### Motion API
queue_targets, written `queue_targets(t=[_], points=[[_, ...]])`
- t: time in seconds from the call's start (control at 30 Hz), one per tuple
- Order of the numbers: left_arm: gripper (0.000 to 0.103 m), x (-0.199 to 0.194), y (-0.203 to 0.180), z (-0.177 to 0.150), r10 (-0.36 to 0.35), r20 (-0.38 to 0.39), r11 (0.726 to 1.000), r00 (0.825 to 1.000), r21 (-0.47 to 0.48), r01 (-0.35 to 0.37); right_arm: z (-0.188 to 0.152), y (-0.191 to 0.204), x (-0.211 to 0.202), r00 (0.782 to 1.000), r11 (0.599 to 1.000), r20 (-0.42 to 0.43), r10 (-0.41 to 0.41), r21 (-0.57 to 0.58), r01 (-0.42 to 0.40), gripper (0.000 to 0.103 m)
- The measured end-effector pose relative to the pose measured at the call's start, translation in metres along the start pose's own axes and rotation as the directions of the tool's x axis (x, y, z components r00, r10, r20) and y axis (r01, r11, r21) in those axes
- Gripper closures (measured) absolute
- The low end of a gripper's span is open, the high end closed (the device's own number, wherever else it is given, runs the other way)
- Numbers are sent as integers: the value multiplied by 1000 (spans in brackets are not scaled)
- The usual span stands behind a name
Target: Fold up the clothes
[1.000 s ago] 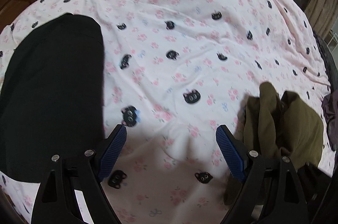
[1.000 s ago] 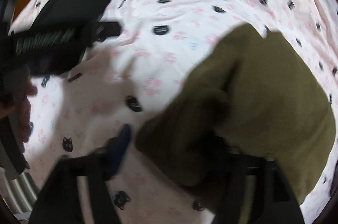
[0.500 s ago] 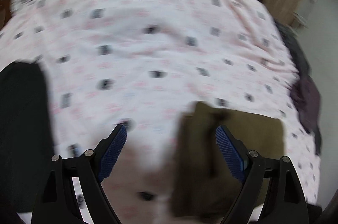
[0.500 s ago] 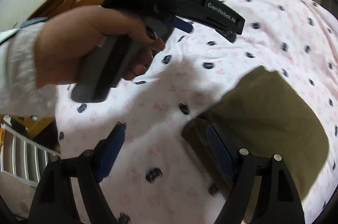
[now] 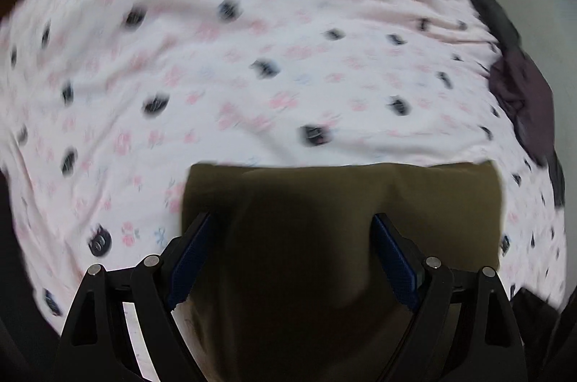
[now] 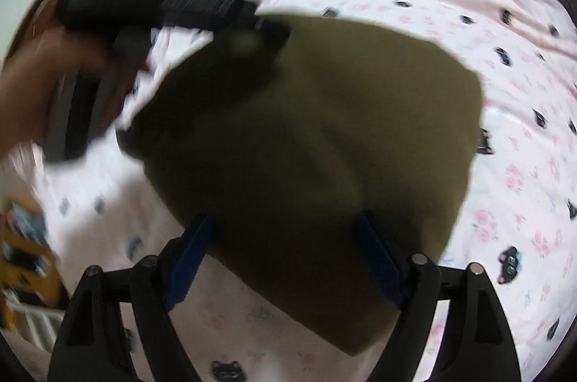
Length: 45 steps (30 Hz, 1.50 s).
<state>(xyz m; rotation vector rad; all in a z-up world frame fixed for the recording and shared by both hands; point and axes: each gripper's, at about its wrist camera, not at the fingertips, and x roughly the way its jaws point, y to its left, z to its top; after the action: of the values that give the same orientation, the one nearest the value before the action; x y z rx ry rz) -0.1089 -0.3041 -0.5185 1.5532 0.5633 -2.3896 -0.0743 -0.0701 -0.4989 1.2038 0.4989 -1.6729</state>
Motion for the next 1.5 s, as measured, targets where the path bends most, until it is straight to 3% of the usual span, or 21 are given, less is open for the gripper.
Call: queue_targets(t=[0.07, 0.13, 0.2, 0.3, 0.37, 0.5, 0.6, 0.73, 0.8, 0.93, 1.0, 1.07, 1.13, 1.23, 1.3, 1.37, 1.43, 1.5], points=[[10, 10, 12, -6, -22, -23, 999, 999, -32, 21, -8, 10, 16, 999, 998, -22, -26, -56, 24, 5], [11, 8, 12, -11, -17, -4, 999, 1000, -31, 17, -10, 21, 25, 995, 987, -52, -83, -142, 75, 3], [12, -11, 5, -13, 10, 51, 1000, 999, -11, -10, -4, 24, 15, 995, 986, -46, -84, -151, 76, 3], [12, -63, -12, -27, 36, 203, 998, 978, 35, -44, 4, 9, -19, 999, 999, 55, -1, -36, 3, 5], [11, -89, -21, -39, 29, 258, 997, 966, 56, -45, 9, -1, -40, 991, 1000, 131, 10, 15, -12, 4], [11, -93, -41, -70, 20, 195, 992, 981, 120, -45, 22, -22, -60, 976, 997, 215, -18, 71, 3, 4], [11, -63, -39, -95, 110, 95, 982, 989, 142, -123, 39, -38, -48, 979, 997, 199, -50, 75, 35, 4], [11, -30, -3, -112, 212, -13, 975, 977, 65, -211, 56, -51, -25, 980, 994, 175, -91, 75, 79, 4], [8, -24, 24, -121, 175, -44, 984, 984, -23, -176, 70, -62, -7, 982, 992, 146, -118, 64, 110, 4], [6, -24, 35, -127, 166, -44, 985, 985, -39, -167, 66, -77, 9, 979, 982, 78, -186, 58, 182, 3], [6, -31, 24, -121, 189, -34, 982, 981, -16, -190, 63, -82, 5, 983, 984, 81, -166, 74, 160, 4], [6, -43, 14, -112, 196, 0, 981, 981, -3, -196, 55, -92, -6, 989, 985, 114, -96, 154, 78, 4], [6, -61, 9, -102, 144, 63, 990, 988, -16, -143, 46, -103, -18, 988, 972, 153, -26, 234, -11, 4], [6, -76, 11, -85, 81, 116, 997, 990, 2, -81, 20, -131, -23, 980, 904, 179, 82, 401, -149, 4], [5, -66, 21, -77, 21, 74, 1000, 997, 12, -22, -3, -150, -17, 972, 841, 187, 146, 494, -221, 4], [5, -45, 38, -72, -89, -15, 996, 996, -15, 89, -19, -160, -9, 958, 792, 200, 205, 541, -283, 4], [5, -21, 55, -70, -166, -115, 985, 979, -68, 159, -31, -166, 1, 942, 752, 213, 261, 567, -337, 4], [5, -4, 68, -71, -222, -170, 973, 960, -106, 207, -34, -165, 10, 935, 748, 199, 294, 562, -354, 4]])
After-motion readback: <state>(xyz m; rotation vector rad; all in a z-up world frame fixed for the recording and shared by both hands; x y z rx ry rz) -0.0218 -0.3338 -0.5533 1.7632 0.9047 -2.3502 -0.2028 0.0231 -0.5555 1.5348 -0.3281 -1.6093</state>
